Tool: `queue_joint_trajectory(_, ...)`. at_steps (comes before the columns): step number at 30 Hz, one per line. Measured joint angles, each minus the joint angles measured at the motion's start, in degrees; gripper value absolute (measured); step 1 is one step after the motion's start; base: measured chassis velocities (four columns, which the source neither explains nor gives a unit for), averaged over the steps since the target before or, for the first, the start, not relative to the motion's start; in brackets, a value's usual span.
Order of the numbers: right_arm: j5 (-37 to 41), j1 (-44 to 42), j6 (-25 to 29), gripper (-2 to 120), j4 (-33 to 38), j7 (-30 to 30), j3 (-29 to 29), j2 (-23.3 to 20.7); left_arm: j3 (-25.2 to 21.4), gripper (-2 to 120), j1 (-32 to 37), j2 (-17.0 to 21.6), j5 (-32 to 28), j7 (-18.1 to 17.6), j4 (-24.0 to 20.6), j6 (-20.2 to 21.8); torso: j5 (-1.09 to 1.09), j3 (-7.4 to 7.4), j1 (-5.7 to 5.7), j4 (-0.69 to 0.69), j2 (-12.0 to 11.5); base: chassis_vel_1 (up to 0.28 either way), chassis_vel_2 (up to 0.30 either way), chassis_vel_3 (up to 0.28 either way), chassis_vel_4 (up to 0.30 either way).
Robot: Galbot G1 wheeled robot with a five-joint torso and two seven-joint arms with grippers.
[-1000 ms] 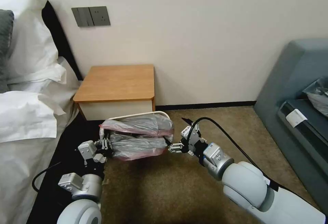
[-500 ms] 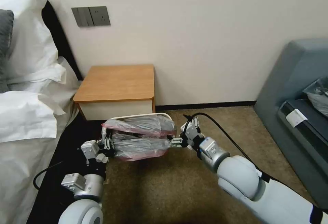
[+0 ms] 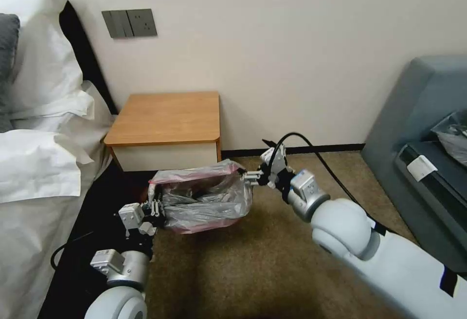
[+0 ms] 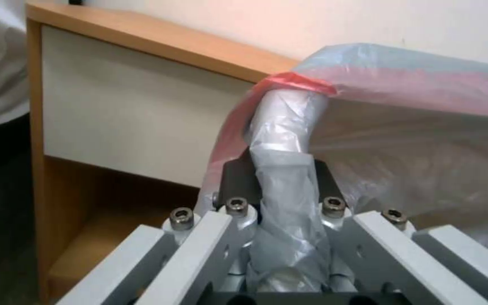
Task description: Pick up the garbage bag from the table and place it over the trash can.
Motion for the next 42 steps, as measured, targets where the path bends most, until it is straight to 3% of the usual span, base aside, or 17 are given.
queue_joint_trajectory(12,8.12,6.09,-1.58,100,-5.76,-3.17,-0.42,-1.61,-0.38,7,0.18,0.2,0.91,2.75,1.11,-2.55,0.0,0.0,0.0,0.0,0.0,0.0,0.0,0.0,0.0)
queue_joint_trajectory(18,18.66,11.35,-6.88,100,-9.28,-9.32,-0.73,-3.22,-0.48,7,0.27,0.0,2.58,5.56,2.13,-3.7,0.0,0.0,0.0,0.0,0.0,0.0,0.0,0.0,0.0)
queue_joint_trajectory(26,25.41,15.26,-10.94,100,-13.97,-15.65,-2.32,-3.7,-0.96,7,0.29,0.07,3.48,8.43,2.51,-3.96,0.0,0.0,0.0,0.0,0.0,0.0,0.0,0.0,0.0)
queue_joint_trajectory(28,25.85,15.88,-11.77,100,-14.72,-16.72,-2.48,-3.63,-0.98,7,0.3,0.06,3.58,8.82,2.59,-3.97,0.0,0.0,0.0,0.0,0.0,0.0,0.0,0.0,0.0)
queue_joint_trajectory(32,25.24,18.45,-14.59,100,-19.54,-24.67,-3.18,-3.03,-0.98,7,0.37,-0.12,3.68,10.42,2.66,-3.98,0.0,0.0,0.0,0.0,0.0,0.0,0.0,0.0,0.0)
queue_joint_trajectory(42,24.7,21.73,-14.67,100,-24.9,-30.19,-7.13,-2.49,-0.99,7,0.5,-0.37,3.06,12.81,2.88,-4.41,0.0,0.0,0.0,-0.01,0.0,0.0,0.0,0.0,0.0)
